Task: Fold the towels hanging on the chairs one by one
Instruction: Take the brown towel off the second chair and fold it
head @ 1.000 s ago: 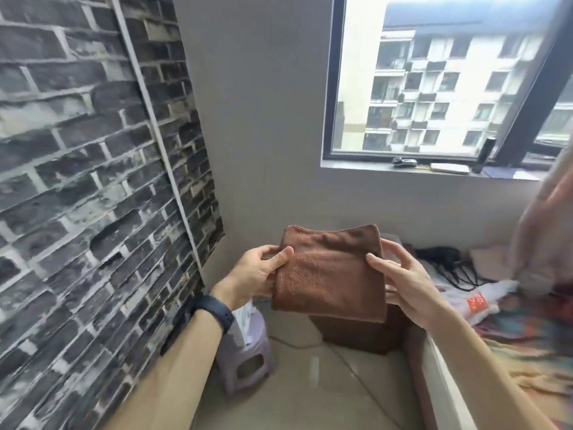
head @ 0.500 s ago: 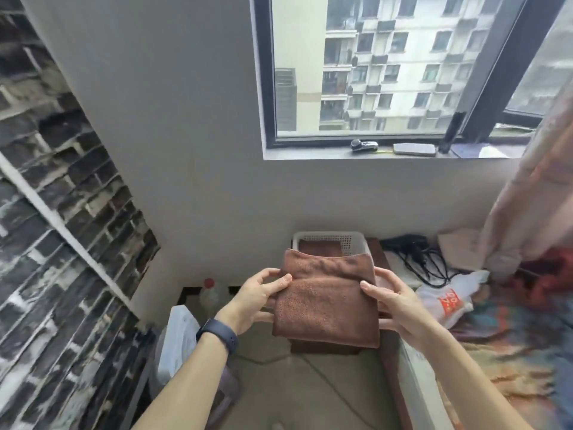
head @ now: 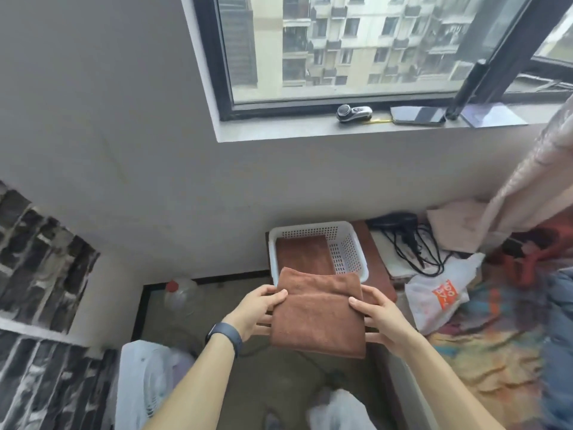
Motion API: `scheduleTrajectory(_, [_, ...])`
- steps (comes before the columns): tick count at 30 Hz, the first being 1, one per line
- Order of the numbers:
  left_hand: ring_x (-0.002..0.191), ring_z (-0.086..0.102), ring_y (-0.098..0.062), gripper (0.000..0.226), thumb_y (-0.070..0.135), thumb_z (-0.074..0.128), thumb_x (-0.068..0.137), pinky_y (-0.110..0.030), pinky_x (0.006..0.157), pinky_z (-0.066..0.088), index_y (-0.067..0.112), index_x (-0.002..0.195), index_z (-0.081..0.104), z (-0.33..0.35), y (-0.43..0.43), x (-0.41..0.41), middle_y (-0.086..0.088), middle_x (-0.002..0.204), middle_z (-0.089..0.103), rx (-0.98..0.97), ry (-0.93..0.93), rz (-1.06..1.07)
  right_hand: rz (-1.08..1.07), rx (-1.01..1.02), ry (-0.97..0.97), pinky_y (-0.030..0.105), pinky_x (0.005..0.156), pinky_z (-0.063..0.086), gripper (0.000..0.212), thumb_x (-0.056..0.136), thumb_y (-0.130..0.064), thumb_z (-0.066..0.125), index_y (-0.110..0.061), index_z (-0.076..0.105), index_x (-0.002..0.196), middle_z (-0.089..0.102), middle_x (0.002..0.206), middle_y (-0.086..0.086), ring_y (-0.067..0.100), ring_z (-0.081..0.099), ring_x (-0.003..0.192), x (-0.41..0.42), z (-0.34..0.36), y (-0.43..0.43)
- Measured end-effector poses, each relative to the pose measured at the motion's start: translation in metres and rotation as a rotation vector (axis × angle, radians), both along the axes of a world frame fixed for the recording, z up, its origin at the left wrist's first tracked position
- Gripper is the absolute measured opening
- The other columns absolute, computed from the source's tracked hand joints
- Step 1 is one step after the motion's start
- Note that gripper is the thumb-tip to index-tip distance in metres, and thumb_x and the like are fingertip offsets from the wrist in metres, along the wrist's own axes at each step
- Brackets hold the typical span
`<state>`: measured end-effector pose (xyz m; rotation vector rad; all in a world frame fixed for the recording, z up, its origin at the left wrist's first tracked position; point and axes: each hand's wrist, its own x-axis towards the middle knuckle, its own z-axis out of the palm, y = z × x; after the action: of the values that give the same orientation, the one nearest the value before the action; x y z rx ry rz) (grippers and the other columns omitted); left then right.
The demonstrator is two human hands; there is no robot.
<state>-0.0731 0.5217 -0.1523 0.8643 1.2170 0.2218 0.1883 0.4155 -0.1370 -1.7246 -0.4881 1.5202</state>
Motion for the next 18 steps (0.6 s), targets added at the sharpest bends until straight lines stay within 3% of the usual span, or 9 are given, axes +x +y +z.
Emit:
scheduleTrajectory(6, [0.092, 0.073, -0.025, 0.031, 0.039, 0.067, 0.092, -0.039, 0.075, 0.060, 0.022, 0.118, 0.062, -0.038, 0.047, 0.033, -0.005, 0.103, 0.076, -0.188, 0.032, 0.079, 0.077, -0.152, -0.011, 0.045, 0.075, 0.061, 0.035, 0.088, -0.031, 0.077, -0.035, 0.063, 0.120, 0.074, 0.114, 0.002, 0.026, 0.074, 0.099, 0.036, -0.050, 0.065])
scheduleTrajectory(10, [0.102, 0.070, -0.028, 0.024, 0.034, 0.065, 0.094, -0.043, 0.082, 0.059, 0.023, 0.116, 0.061, -0.057, 0.083, 0.066, -0.008, 0.110, 0.073, -0.235, 0.073, 0.165, 0.117, -0.196, -0.100, 0.043, 0.071, 0.063, 0.033, 0.088, -0.031, 0.077, -0.035, 0.063, 0.118, 0.075, 0.107, 0.004, 0.025, 0.075, 0.093, 0.066, -0.081, 0.121])
scheduleTrajectory(13, [0.103, 0.070, -0.027, 0.025, 0.032, 0.067, 0.092, -0.041, 0.080, 0.059, 0.021, 0.115, 0.063, -0.080, 0.110, 0.091, -0.006, 0.110, 0.073, -0.190, 0.129, 0.322, 0.148, -0.181, -0.152, 0.048, 0.078, 0.063, 0.034, 0.088, -0.034, 0.076, -0.037, 0.062, 0.118, 0.073, 0.111, 0.003, 0.024, 0.072, 0.098, 0.082, -0.107, 0.162])
scheduleTrajectory(16, [0.092, 0.069, -0.025, 0.025, 0.036, 0.068, 0.091, -0.038, 0.075, 0.058, 0.022, 0.111, 0.066, -0.102, 0.131, 0.104, -0.005, 0.108, 0.071, -0.103, 0.232, 0.406, 0.161, -0.175, -0.163, 0.044, 0.080, 0.062, 0.036, 0.092, -0.033, 0.071, -0.034, 0.057, 0.126, 0.069, 0.110, -0.001, 0.020, 0.069, 0.099, 0.085, -0.124, 0.195])
scheduleTrajectory(18, [0.095, 0.066, -0.022, 0.026, 0.040, 0.066, 0.091, -0.039, 0.085, 0.056, 0.023, 0.111, 0.066, -0.116, 0.144, 0.109, -0.002, 0.110, 0.070, -0.019, 0.370, 0.375, 0.176, -0.190, -0.158, 0.043, 0.079, 0.062, 0.038, 0.093, -0.035, 0.069, -0.034, 0.055, 0.129, 0.067, 0.113, -0.002, 0.018, 0.068, 0.100, 0.085, -0.139, 0.213])
